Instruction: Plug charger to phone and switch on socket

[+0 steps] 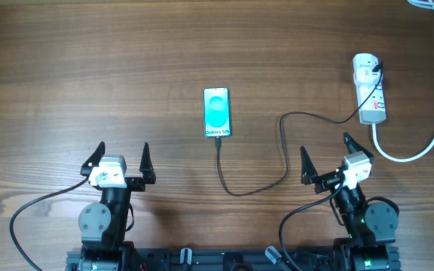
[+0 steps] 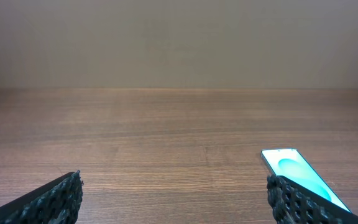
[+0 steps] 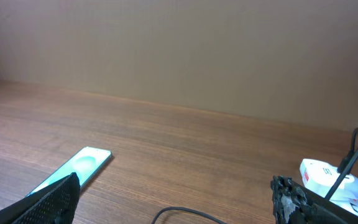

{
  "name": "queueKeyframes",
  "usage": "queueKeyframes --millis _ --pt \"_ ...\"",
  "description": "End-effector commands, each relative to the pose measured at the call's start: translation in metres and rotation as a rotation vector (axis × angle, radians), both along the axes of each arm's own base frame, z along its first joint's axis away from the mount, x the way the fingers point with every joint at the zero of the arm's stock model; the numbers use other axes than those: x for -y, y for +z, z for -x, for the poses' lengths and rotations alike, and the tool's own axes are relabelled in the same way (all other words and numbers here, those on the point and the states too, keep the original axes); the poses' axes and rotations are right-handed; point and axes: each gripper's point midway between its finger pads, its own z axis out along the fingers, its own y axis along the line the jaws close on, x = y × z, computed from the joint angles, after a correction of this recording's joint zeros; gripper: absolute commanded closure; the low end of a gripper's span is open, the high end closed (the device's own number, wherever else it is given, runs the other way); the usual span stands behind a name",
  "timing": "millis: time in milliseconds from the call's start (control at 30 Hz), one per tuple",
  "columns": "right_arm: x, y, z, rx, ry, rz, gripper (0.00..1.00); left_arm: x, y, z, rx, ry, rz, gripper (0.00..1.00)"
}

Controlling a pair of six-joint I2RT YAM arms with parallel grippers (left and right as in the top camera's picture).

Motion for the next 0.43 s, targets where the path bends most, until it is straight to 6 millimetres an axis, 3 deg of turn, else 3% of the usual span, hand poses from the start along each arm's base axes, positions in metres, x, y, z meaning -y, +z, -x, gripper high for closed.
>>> queueKeyframes --millis 0,400 --pt "0.0002 0.0026 0.0005 0.006 -0.003 -0.017 0.0 -0.0042 0.0004 0.0002 0.006 0.021 -0.016 0.0" --pt "0.0002 0.0027 0.0005 0.007 -0.003 -0.017 0.0 -0.0041 0.0004 0.0002 0.006 0.02 -0.016 0.0"
